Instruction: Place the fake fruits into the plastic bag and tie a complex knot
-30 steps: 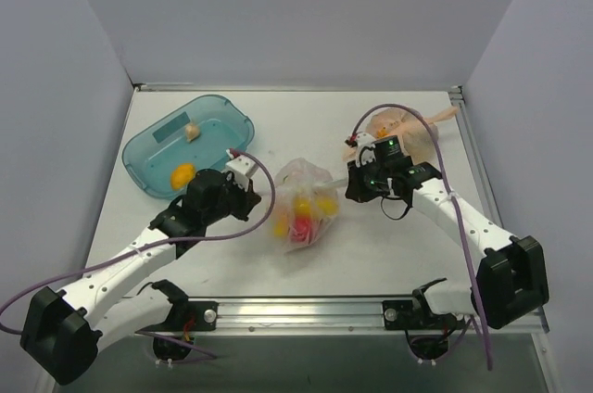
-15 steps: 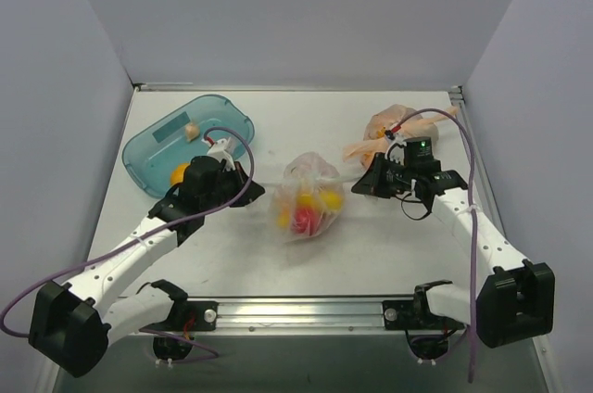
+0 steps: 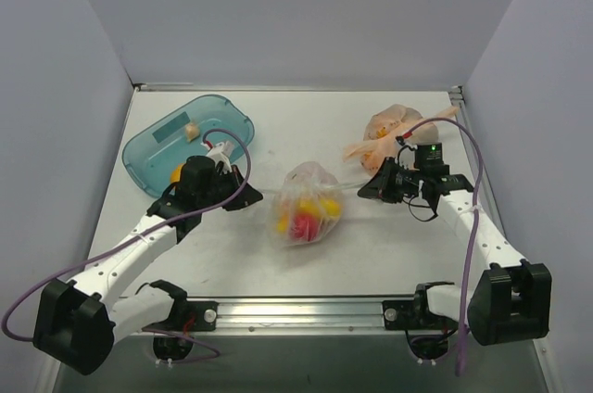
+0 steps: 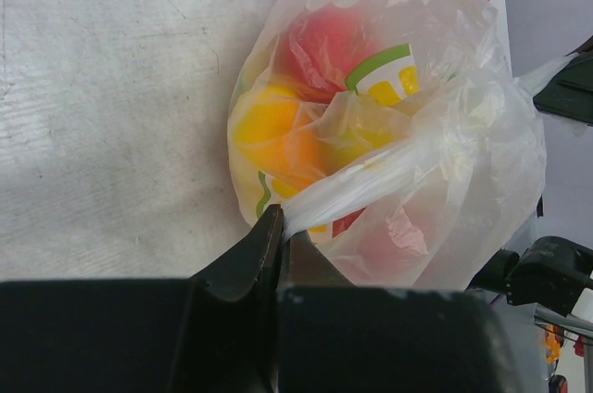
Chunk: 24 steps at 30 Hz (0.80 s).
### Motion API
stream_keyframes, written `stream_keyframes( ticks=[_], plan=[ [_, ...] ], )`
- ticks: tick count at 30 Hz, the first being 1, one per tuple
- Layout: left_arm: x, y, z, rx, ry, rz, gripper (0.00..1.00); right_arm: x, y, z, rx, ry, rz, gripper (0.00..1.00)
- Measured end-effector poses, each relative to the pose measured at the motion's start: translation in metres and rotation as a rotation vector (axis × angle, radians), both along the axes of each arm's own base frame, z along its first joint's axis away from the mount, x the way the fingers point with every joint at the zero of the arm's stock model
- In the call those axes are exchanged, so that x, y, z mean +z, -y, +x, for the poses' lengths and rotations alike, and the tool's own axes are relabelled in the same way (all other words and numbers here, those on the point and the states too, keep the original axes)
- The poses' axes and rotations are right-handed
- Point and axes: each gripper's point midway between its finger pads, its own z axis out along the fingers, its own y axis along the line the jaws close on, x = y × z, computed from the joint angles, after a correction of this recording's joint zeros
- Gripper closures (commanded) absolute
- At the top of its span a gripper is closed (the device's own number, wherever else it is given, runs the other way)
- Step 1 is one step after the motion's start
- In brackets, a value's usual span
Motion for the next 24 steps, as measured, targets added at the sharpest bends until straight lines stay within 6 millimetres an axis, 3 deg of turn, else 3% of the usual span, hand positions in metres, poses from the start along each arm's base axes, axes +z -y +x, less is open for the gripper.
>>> stream_keyframes(
  ticks=[5, 11, 15, 19, 22, 24],
  plan=[
    [0.011, 0.003, 0.013, -0.048, 0.062, 0.025, 1.00, 0.008, 0.000, 0.016, 0.030, 0.037, -0.025, 1.00],
    [0.050, 0.007, 0.073, -0.050, 0.262, 0.100, 1.00, 0.042, 0.004, 0.077, 0.074, 0.222, -0.133, 1.00],
    [0.051, 0.007, 0.110, -0.024, 0.332, 0.164, 1.00, 0.050, 0.004, 0.119, 0.102, 0.312, -0.216, 1.00],
    [0.023, 0.010, 0.134, -0.028, 0.311, 0.227, 1.00, 0.021, 0.006, 0.144, 0.126, 0.284, -0.282, 1.00],
    [-0.007, 0.012, 0.141, -0.045, 0.255, 0.261, 0.99, -0.013, 0.009, 0.146, 0.145, 0.209, -0.317, 0.93],
    [-0.023, 0.012, 0.141, -0.055, 0.221, 0.283, 0.86, -0.030, 0.009, 0.143, 0.156, 0.168, -0.334, 0.80]
  ],
)
